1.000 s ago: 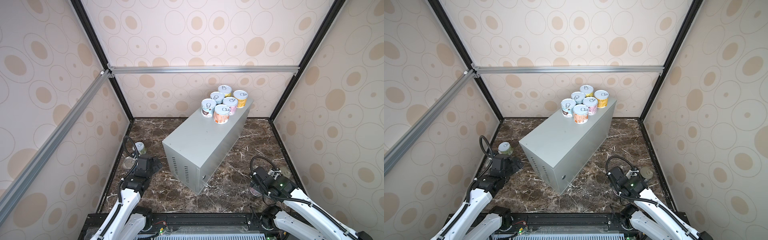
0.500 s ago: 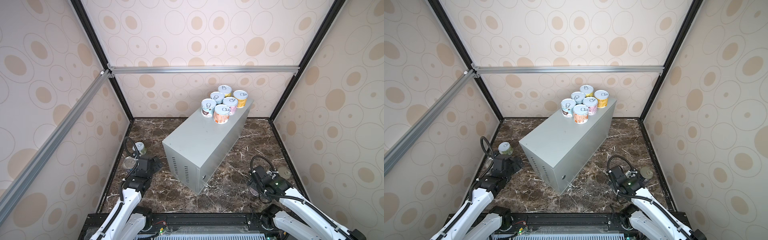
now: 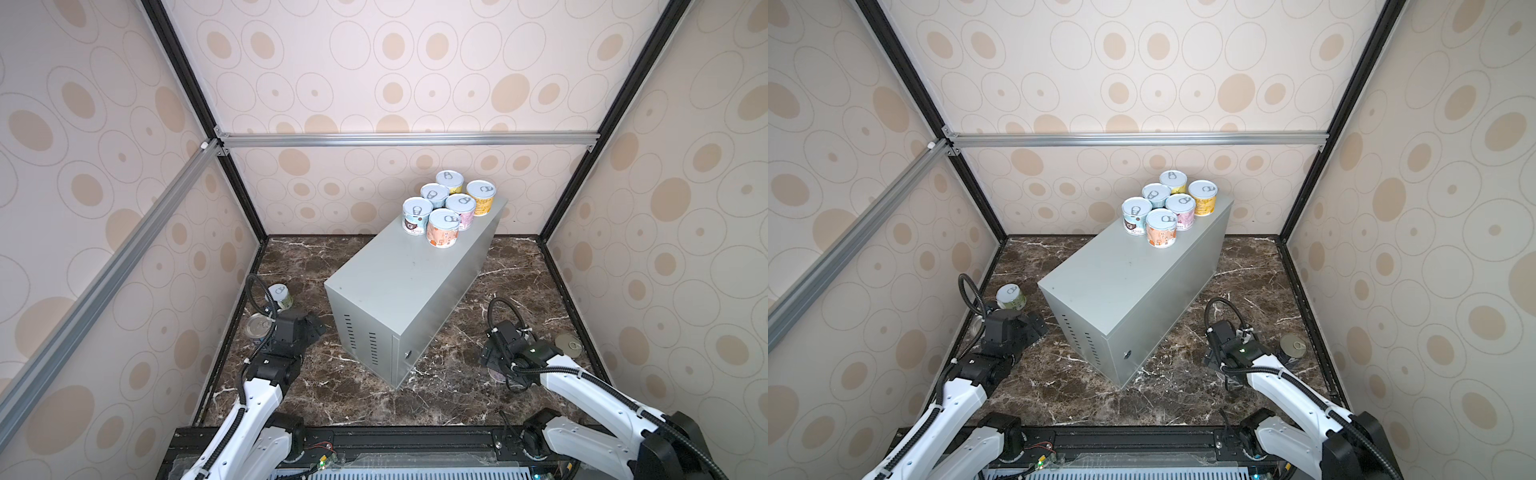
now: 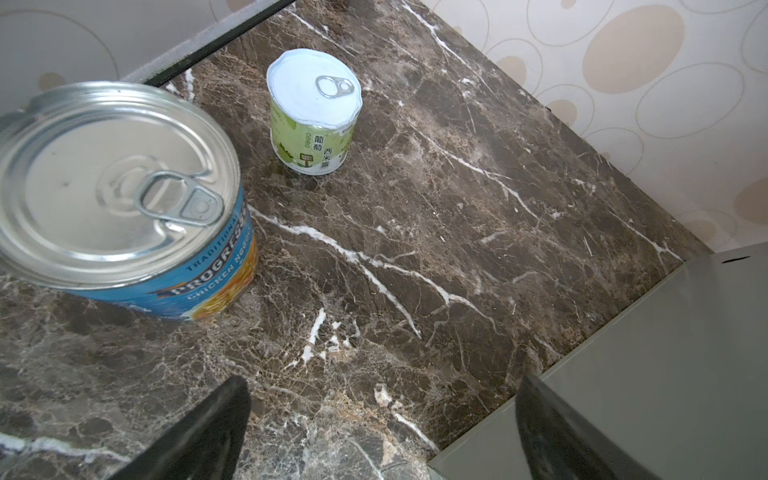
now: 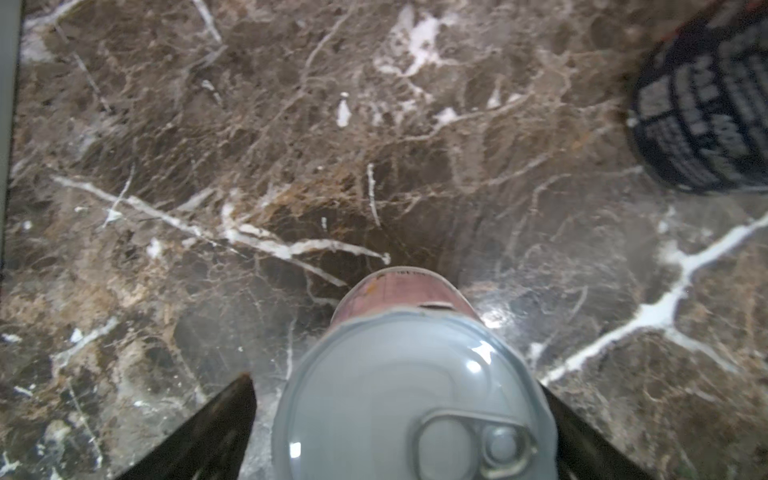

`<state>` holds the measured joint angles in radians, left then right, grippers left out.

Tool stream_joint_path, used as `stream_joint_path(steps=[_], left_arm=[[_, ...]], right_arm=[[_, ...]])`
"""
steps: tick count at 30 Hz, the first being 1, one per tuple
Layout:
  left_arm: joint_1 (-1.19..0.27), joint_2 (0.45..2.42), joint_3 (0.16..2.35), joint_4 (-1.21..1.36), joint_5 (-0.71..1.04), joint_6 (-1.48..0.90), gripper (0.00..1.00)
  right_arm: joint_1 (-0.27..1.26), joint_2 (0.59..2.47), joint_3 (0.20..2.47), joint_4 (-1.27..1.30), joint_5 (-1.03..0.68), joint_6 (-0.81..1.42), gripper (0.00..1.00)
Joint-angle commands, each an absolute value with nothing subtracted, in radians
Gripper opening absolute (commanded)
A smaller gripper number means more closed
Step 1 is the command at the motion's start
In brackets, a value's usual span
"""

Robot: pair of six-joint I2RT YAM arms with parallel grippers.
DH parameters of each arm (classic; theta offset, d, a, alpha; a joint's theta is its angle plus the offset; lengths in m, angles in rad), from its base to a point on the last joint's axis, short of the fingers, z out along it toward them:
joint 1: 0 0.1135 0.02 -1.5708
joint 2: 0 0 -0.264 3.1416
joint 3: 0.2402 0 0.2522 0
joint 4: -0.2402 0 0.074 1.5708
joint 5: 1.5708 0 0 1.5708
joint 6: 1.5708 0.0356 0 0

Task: Place and organize the canned foods onto the counter
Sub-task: 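Lower the right gripper onto the small white-lidded can on the floor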

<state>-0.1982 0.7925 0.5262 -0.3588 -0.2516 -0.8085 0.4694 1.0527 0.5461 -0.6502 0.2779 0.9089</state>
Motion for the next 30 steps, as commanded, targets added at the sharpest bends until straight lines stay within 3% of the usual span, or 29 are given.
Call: stream_joint_path(steps=[1, 8, 13, 30], left_arm=[[-0.201, 0.784, 0.526, -0.353, -0.262, -0.818, 1.0], [-0.2, 0.79, 0.53, -0.352, -0.264, -0.813, 1.0], [-0.2, 0.792, 0.528, -0.347, -0.26, -0.811, 0.99], [-0.199, 0.782, 0.523, -0.318, -0.243, -0.788, 0.99]], right_arm=[[0.466, 1.09, 0.583, -0.522, 0.211, 0.826, 0.99], [0.467, 1.191, 0.625, -0.441, 0.153, 0.723, 0.99], [0.476, 1.153, 0.558, -0.355, 0.136, 0.664, 0.99], [0.657, 1.019, 0.447, -0.301, 0.42, 0.643, 0.99]])
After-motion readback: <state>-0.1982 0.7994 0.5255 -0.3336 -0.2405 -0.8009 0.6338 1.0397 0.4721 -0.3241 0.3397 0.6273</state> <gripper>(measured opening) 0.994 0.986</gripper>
